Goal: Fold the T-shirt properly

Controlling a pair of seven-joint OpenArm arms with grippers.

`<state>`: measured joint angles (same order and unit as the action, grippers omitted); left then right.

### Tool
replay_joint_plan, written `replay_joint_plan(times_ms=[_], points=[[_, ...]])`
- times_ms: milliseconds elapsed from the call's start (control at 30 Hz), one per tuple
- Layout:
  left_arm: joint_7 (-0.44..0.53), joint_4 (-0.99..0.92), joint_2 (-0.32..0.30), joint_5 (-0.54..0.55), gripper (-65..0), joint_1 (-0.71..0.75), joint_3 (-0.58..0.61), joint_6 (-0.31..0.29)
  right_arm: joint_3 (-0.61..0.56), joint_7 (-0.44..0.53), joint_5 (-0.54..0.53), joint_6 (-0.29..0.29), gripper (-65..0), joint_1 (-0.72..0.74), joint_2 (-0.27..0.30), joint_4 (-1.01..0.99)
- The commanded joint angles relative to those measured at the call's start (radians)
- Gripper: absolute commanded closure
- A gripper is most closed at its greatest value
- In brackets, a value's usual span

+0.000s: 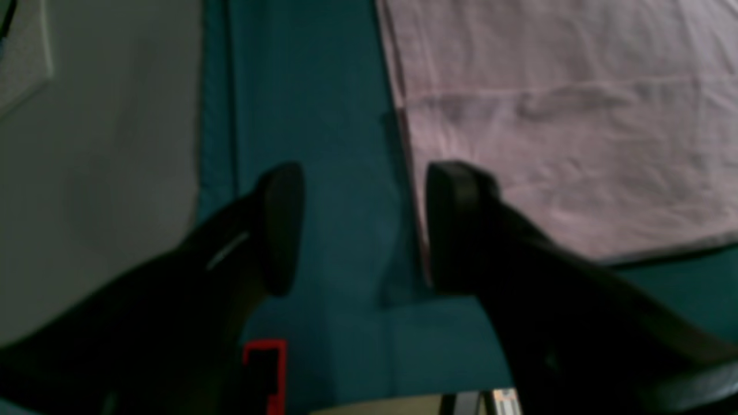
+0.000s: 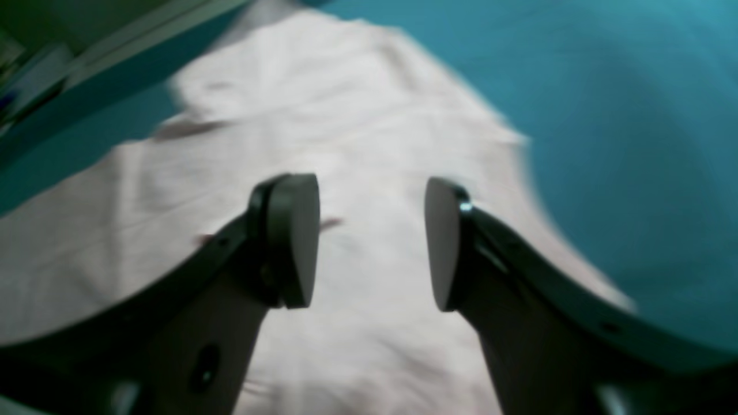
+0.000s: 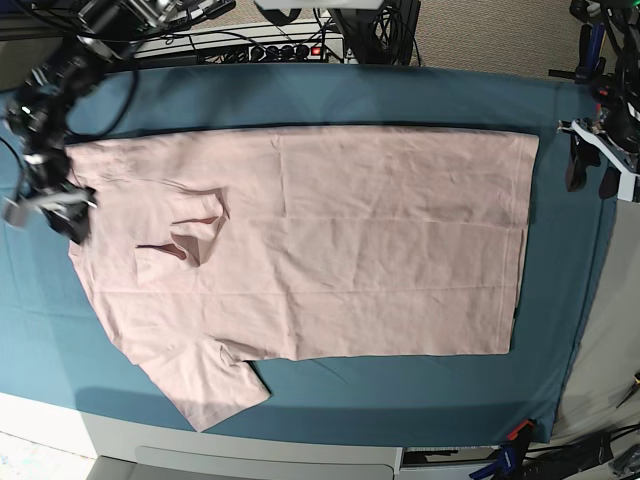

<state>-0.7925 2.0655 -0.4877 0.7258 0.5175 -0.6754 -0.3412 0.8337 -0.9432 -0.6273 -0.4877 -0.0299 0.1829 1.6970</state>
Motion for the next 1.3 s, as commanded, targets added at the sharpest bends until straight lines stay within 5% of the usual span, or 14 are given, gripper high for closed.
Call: replay_joint_plan(times_ms=[0, 233, 500, 833, 933, 1100, 1267], points=[[0.021, 0.016, -0.017, 0.016, -34.5, -0.002, -0.008, -0.004, 0.027, 0.013, -0.026, -0.009, -30.1, -0.008, 0.042, 0.016], [0.014, 0.016, -0.016, 0.084, -34.5, -0.002, -0.008, -0.094, 0.106, -0.104, -0.095, -0.006, -30.1, -0.118, 0.202, -0.04], [0.005, 0.016, -0.016, 0.11, -34.5, -0.002, -0.008, -0.128, 0.106, -0.144, -0.229, -0.044, -30.1, -0.063, 0.315, -0.451], [-0.002, 0.016, -0.016, 0.114, -34.5, -0.002, -0.008, -0.127, 0.086, -0.378, -0.529, -0.126, -30.1, 0.008, 0.324, -0.722], [-0.039, 0.015, -0.016, 0.144, -34.5, -0.002, -0.008, -0.072, 0.082, -0.387, -0.544, -0.13, -29.3, 0.008, 0.325, -0.726], [-0.074, -0.024, -0.016, 0.176, -34.5, -0.002, -0.008, 0.002, 0.082, -0.388, -0.543, -0.13, 0.0, 0.008, 0.33, -0.726], [-0.11, -0.111, -0.016, 0.265, -34.3, -0.002, -0.004, 0.001, 0.082, -0.386, -0.544, -0.13, 0.0, 0.008, 0.33, -0.726]])
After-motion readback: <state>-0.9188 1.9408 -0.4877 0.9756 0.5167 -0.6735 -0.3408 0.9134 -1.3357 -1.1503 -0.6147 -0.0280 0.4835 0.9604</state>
